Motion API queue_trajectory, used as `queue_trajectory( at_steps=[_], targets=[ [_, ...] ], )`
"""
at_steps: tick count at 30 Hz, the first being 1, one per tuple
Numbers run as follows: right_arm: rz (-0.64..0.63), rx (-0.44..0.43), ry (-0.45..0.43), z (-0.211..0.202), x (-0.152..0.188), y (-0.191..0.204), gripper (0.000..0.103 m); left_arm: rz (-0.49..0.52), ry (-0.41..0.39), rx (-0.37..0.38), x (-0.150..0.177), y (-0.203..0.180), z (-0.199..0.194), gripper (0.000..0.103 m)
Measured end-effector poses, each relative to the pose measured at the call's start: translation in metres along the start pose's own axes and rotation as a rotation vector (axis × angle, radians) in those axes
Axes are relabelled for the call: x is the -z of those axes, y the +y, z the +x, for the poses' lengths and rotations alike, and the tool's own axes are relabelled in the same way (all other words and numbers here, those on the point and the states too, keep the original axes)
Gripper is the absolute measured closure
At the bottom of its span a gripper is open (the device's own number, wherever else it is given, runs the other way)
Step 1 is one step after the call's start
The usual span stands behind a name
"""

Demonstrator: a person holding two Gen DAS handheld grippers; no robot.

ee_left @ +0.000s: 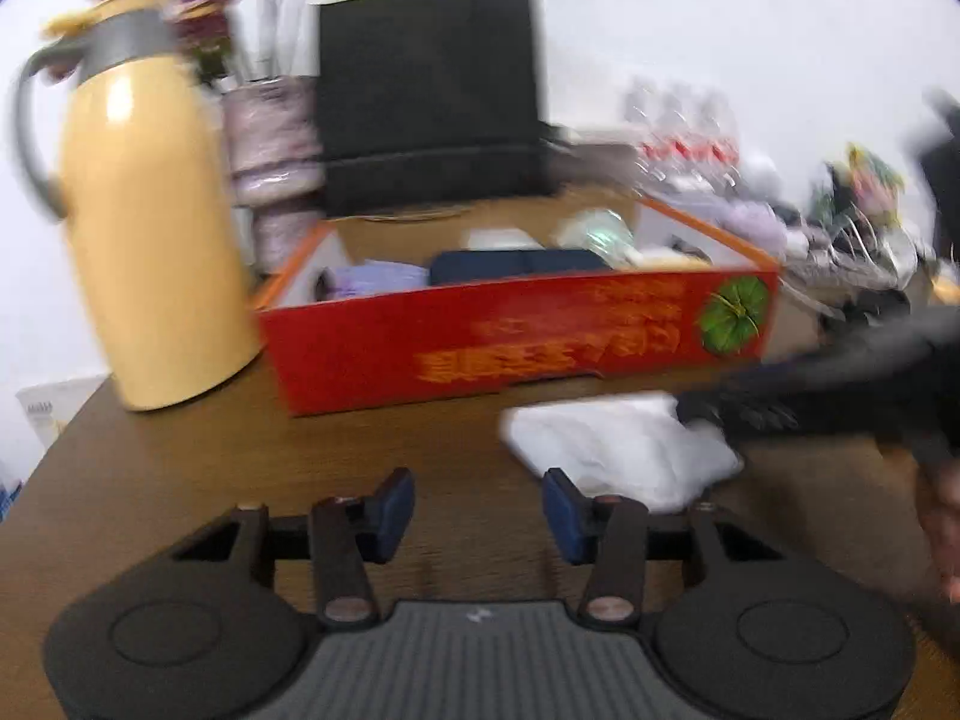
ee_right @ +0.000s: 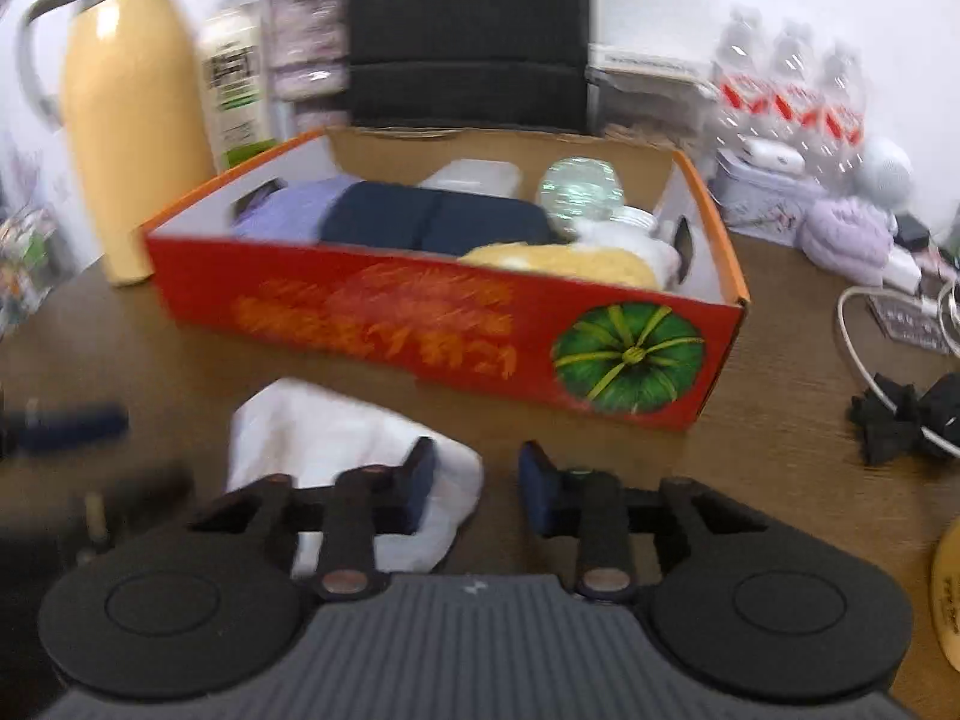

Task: Organize objects
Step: 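Grasp the white tissue with right while left pinches the same tissue, then carry the tissue over the box and open both tools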

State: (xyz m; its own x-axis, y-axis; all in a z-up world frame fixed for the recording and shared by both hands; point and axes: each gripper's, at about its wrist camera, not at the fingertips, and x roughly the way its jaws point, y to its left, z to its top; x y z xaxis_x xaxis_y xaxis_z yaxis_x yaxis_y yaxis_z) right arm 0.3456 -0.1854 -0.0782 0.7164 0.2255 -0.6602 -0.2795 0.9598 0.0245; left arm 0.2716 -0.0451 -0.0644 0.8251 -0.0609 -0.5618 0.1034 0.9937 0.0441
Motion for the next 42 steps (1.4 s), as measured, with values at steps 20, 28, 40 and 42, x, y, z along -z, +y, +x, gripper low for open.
queue_trajectory(
  at_steps=[20, 28, 40, 42],
  targets=[
    [0.130, -0.058, -0.038, -0.015, 0.017, 0.003, 0.092, 0.085, -0.003, 0.073, -0.007, -0.030, 0.001, 0.099],
    [0.157, -0.072, -0.158, -0.149, 0.096, 0.033, 0.092, -0.091, -0.040, 0.271, 0.044, -0.004, -0.138, 0.099],
    [0.187, -0.095, -0.213, -0.181, 0.097, 0.039, 0.092, -0.102, -0.090, 0.283, 0.028, 0.005, -0.152, 0.099],
    [0.178, -0.115, -0.231, -0.166, 0.072, 0.033, 0.093, -0.109, -0.105, 0.283, 0.001, 0.016, -0.130, 0.100]
  ],
)
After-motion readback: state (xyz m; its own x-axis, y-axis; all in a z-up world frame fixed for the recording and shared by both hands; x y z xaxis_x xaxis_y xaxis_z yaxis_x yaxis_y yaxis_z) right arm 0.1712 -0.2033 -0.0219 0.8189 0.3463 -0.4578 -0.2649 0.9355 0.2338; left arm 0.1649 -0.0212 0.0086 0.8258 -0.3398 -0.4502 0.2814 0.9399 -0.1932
